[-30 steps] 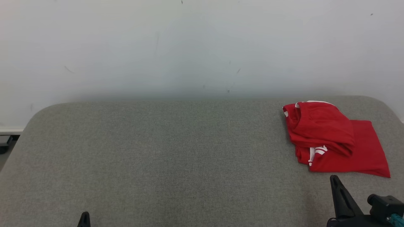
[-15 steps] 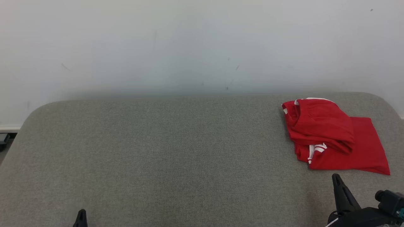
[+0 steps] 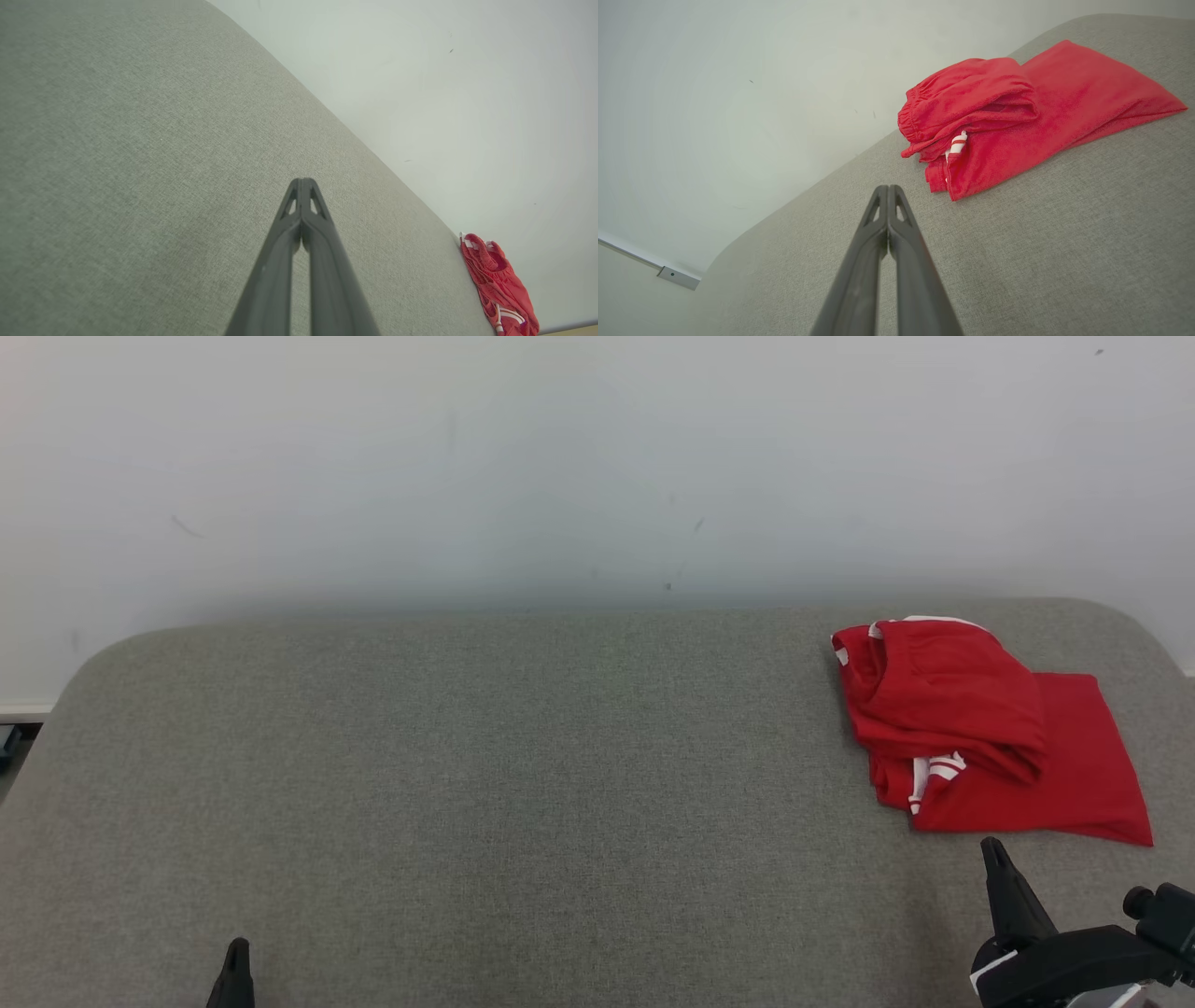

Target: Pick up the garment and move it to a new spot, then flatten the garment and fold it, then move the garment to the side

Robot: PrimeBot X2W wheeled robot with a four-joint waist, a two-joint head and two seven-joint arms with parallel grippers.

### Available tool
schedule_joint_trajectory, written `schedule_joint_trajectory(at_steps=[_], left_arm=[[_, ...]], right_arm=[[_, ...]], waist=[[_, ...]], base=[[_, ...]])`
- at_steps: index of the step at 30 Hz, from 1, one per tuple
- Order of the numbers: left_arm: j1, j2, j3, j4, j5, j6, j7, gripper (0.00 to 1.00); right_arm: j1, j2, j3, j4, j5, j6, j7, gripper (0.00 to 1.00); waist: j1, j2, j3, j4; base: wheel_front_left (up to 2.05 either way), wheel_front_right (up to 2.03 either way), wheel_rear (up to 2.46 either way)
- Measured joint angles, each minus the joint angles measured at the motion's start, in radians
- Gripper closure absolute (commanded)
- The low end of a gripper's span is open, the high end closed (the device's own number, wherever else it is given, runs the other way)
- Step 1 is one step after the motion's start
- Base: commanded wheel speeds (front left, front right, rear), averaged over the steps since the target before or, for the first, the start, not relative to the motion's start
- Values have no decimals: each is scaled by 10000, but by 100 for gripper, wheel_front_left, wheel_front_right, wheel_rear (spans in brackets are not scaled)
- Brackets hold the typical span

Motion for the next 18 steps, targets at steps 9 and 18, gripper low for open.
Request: schedule_joint_trajectory(at_steps=[9, 18], left_arm=[[-194, -146, 259, 88, -1229, -263, 284, 100], [-400, -290, 497, 146, -2464, -445, 629, 100]], right_arm=[[-91, 236, -303, 123, 1116, 226, 339, 100], [-286, 479, -604, 330, 2220, 458, 660, 100]], waist=[[0, -1, 93, -39], [0, -1, 186, -79]], base=[[0, 0, 0], [0, 0, 0]])
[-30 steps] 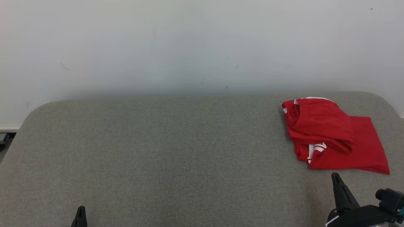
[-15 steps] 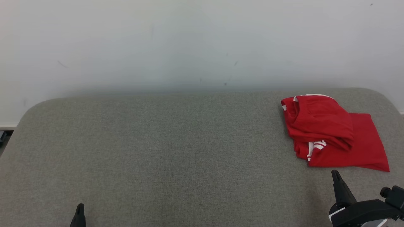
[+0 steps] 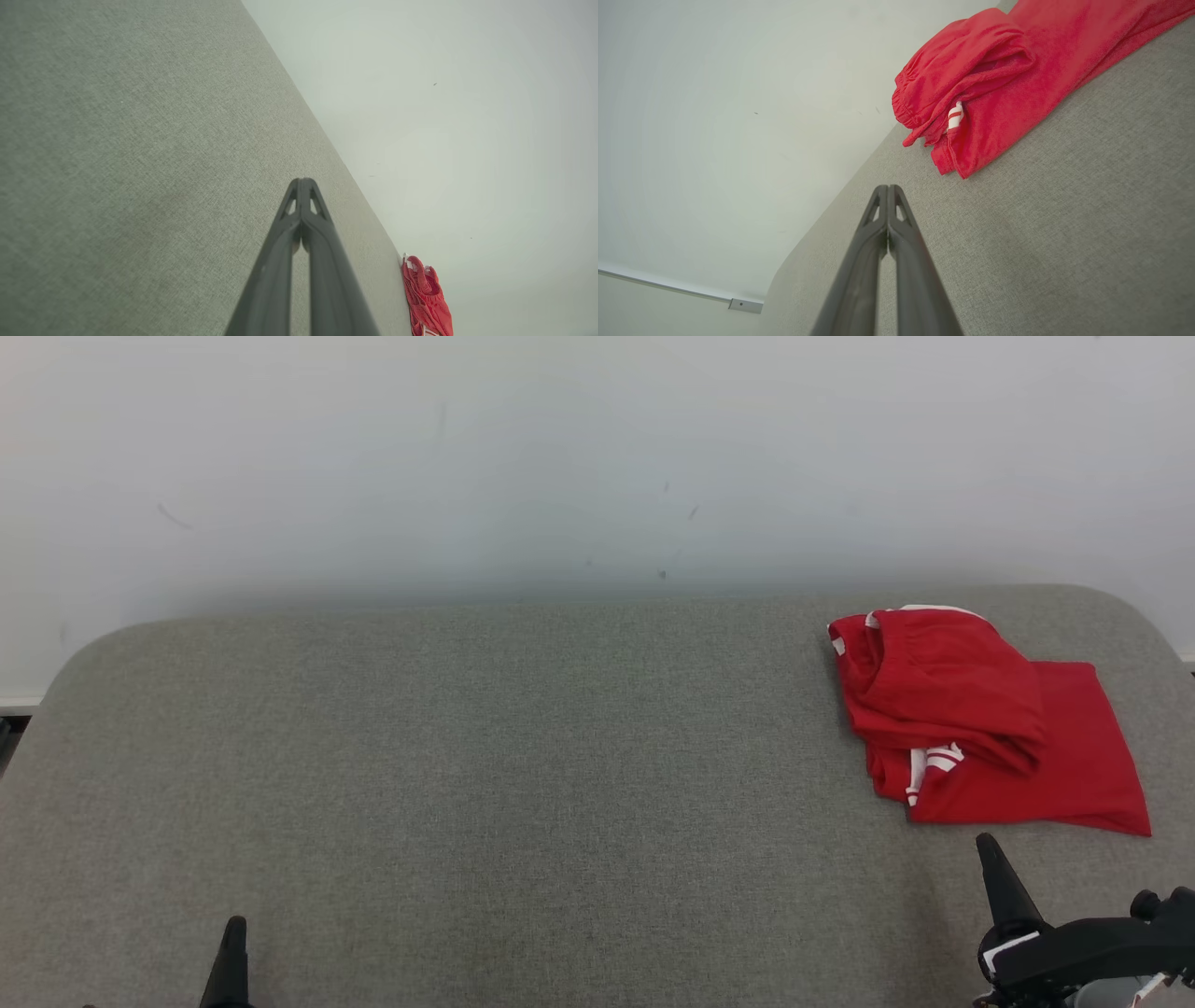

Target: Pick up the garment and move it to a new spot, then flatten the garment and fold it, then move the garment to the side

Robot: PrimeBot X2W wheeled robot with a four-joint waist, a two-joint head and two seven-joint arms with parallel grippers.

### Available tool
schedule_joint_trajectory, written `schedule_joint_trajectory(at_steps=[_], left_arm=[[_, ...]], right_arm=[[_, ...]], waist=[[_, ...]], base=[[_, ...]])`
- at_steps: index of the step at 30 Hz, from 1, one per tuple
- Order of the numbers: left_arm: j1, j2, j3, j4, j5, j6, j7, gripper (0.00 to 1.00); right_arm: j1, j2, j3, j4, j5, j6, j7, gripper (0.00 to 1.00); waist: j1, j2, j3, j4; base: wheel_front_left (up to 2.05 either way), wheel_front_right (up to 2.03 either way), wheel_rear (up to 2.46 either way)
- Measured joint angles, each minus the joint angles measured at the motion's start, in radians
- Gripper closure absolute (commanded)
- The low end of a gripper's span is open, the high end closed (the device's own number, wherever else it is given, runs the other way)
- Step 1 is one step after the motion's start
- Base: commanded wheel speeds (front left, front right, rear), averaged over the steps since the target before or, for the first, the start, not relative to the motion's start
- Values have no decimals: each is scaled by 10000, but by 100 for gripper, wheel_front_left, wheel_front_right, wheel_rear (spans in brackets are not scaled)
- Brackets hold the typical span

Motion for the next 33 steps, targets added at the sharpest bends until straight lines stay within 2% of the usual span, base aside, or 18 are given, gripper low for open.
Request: schedule_joint_trajectory(at_steps=[33], left_arm=[[-673, -462, 1030, 251, -4644, -874, 1183, 100]], right_arm=[[-704, 913, -1108, 671, 4069, 844, 1221, 100]], waist=[[0, 0, 351, -148]], base=[[0, 0, 0]])
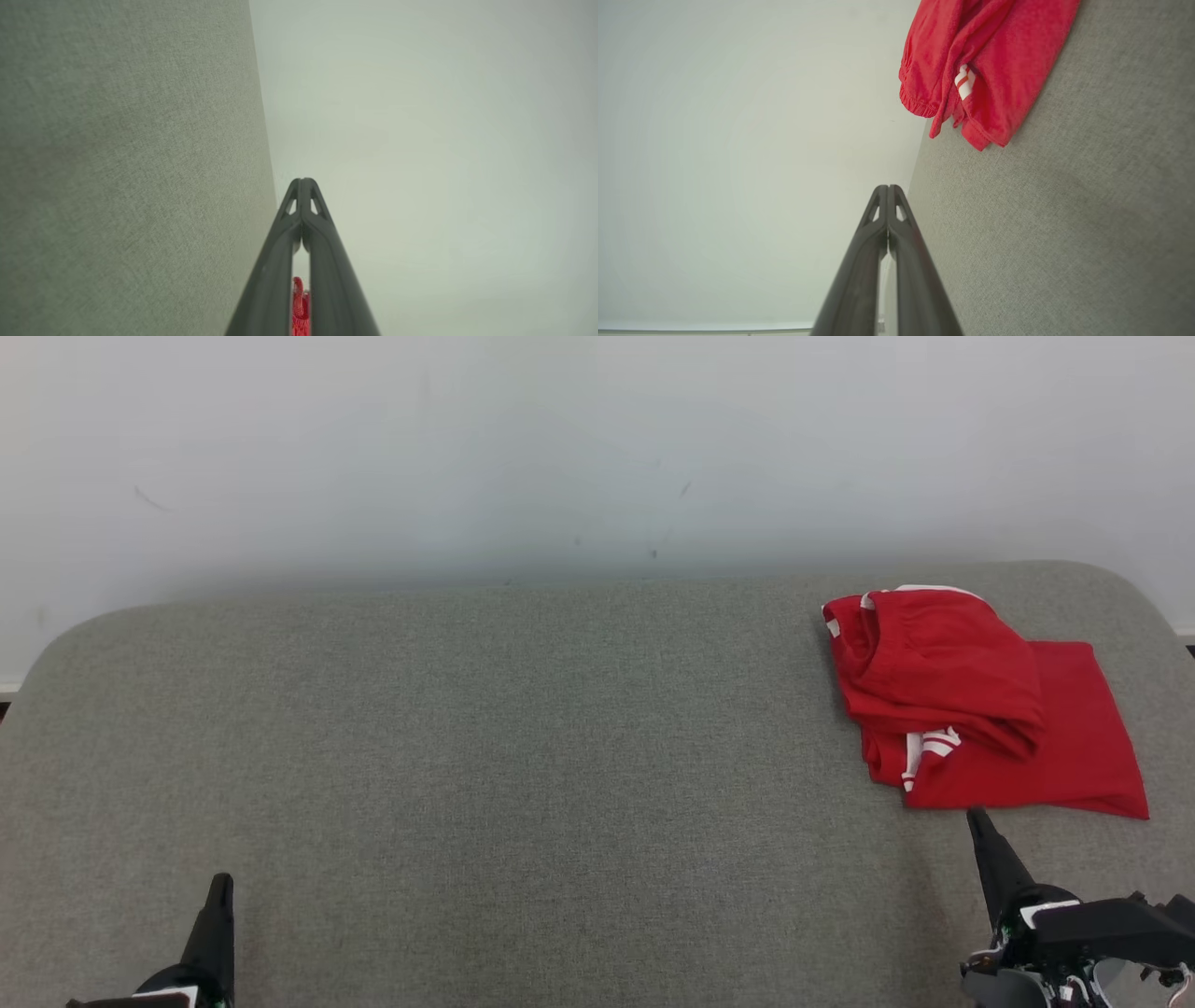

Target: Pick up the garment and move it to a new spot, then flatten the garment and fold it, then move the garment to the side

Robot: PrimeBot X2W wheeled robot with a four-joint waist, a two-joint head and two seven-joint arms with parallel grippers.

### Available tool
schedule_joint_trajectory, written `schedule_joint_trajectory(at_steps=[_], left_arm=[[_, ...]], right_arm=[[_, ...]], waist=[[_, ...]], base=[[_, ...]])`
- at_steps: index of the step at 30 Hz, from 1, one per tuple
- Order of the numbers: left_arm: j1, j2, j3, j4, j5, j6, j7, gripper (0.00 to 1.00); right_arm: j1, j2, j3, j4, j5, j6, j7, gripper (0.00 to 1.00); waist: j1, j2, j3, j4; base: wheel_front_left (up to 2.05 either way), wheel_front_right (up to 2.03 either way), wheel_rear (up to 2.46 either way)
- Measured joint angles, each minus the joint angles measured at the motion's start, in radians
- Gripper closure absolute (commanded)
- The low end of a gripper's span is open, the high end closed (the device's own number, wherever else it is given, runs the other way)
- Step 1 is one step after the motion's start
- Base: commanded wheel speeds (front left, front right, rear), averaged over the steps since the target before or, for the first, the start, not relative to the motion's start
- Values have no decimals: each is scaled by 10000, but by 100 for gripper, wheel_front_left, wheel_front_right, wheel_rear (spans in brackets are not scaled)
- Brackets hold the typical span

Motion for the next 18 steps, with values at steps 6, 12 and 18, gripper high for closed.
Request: schedule_joint_trajectory(at_steps=[6, 12, 18], left_arm=[[-183, -96, 132, 36, -683, -161, 159, 100], [-250, -119, 161, 50, -844, -171, 217, 100], [-297, -119, 161, 50, -846, -171, 217, 100]], right_arm=[[-109, 105, -171, 56, 608, 123, 146, 100], [-124, 165, -198, 71, 826, 178, 215, 100], [-174, 165, -199, 71, 828, 178, 215, 100]], waist=[[0, 0, 52, -22], [0, 0, 61, -27], [-1, 1, 61, -27]], base=[[0, 0, 0], [0, 0, 0], [0, 0, 0]])
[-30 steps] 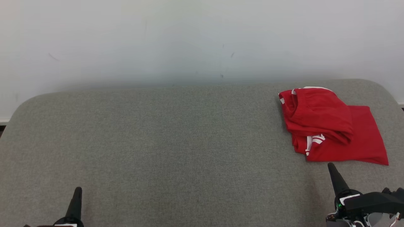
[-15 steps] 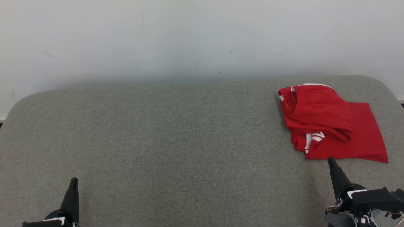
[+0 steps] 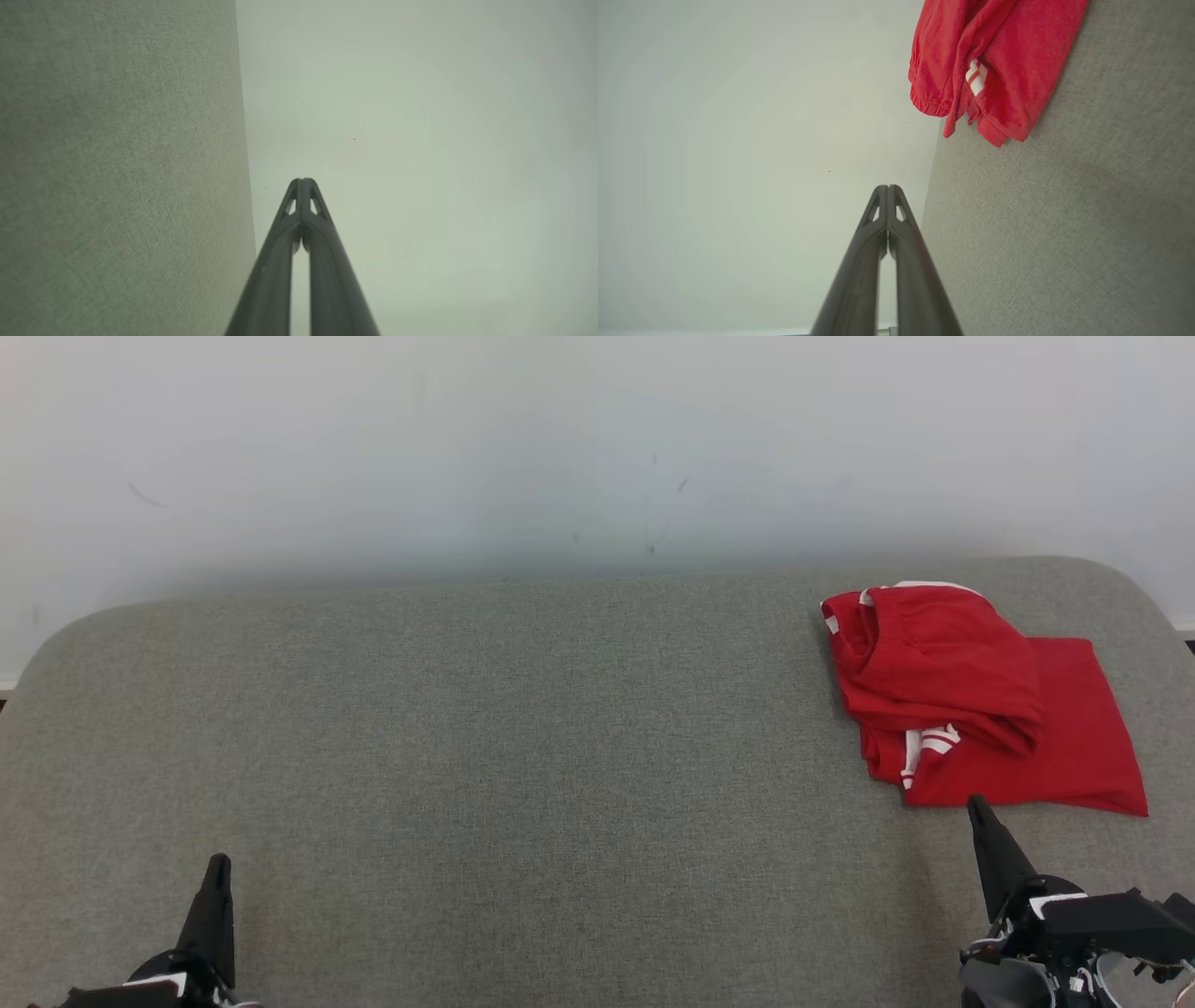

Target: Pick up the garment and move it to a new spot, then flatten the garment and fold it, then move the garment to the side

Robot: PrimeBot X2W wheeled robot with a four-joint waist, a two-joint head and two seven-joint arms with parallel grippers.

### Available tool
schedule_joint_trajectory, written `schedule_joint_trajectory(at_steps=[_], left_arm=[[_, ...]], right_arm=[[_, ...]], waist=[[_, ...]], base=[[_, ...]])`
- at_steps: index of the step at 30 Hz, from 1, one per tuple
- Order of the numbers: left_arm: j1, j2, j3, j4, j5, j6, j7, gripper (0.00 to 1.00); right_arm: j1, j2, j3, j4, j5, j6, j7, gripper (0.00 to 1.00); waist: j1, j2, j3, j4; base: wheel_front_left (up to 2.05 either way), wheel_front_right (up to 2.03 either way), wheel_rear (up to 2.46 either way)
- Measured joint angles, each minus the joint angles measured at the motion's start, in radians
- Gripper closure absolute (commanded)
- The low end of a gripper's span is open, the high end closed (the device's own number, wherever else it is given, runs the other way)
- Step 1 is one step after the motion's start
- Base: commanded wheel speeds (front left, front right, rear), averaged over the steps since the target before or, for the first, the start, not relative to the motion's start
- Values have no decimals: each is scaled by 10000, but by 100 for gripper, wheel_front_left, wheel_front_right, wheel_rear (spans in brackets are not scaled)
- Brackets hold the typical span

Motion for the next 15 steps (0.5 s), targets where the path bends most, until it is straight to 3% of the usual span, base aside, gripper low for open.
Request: schedule_joint_trajectory(at_steps=[15], left_arm=[[0, -2, 0, 0, 0, 0, 0, 100]], right_arm=[[-59, 0, 2, 4, 0, 0, 0, 100]], waist=[[0, -1, 0, 0]], base=[[0, 0, 0]])
